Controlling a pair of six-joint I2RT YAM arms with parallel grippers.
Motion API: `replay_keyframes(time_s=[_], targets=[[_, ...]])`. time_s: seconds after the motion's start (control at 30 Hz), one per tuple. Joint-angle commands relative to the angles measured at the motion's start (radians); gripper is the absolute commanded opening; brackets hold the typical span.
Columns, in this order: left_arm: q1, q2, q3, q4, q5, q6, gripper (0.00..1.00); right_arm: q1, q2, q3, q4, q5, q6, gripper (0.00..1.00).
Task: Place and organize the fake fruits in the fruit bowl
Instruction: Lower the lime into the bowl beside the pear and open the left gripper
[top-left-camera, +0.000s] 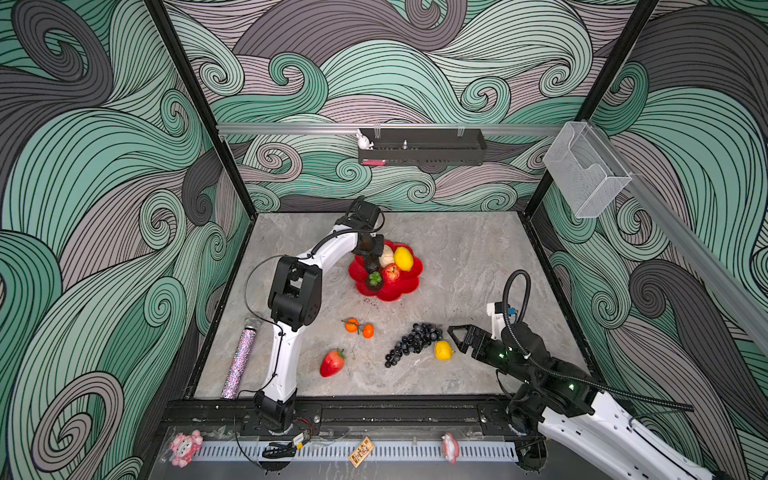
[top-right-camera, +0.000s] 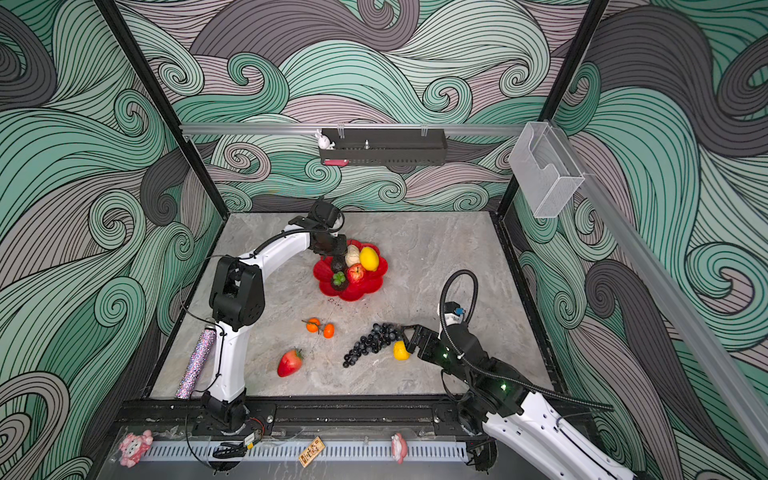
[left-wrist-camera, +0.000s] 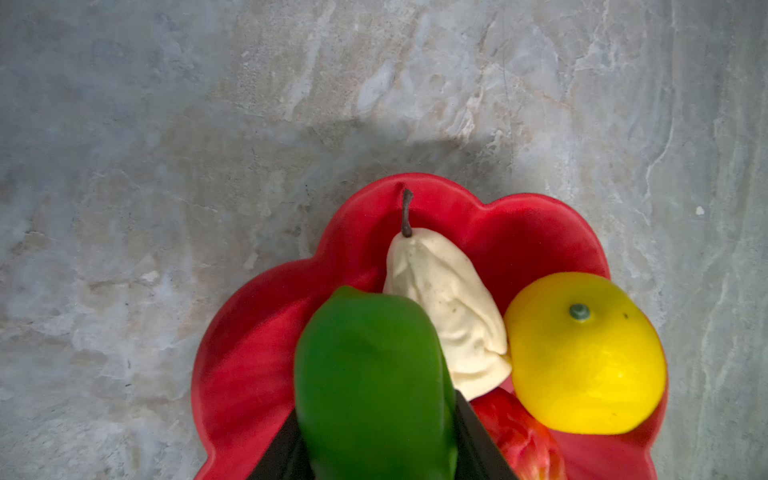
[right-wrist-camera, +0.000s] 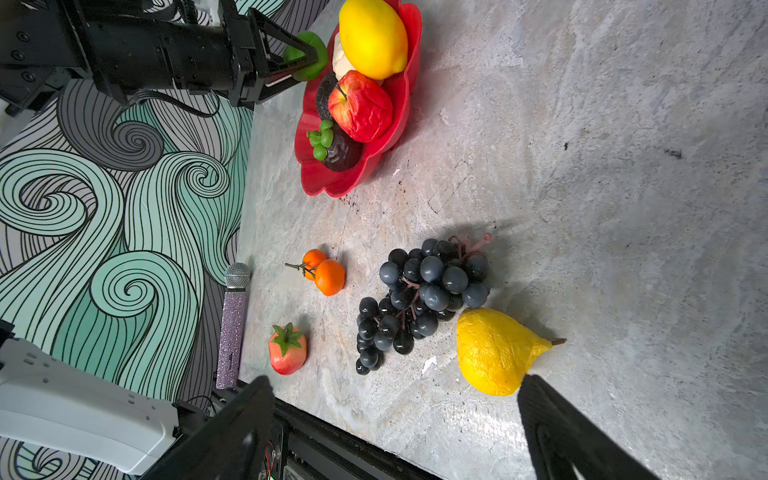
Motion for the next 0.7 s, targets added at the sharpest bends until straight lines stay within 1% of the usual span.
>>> replay_keyframes(time_s=[0.0, 0.3, 0.47, 0.67], targets=[[0.010, 0.030, 0.041, -0.036, 0.012, 0.013, 0.36, -0.006, 0.006, -0.003, -0.013, 0.016, -0.015, 0.92], [0.010, 0.070, 0.064, -0.050, 0.049, 0.015, 0.40, -0.006, 0.019, 0.002, -0.010, 0.012, -0.012, 0.93], [0.010, 0.066, 0.086, -0.072, 0.042, 0.019, 0.49, -0.006, 0.015, 0.000, -0.012, 0.012, -0.011, 0.93], [0.010, 0.026, 0.088, -0.094, 0.027, 0.026, 0.61, -0.006, 0.017, -0.001, -0.007, 0.011, -0.012, 0.93]])
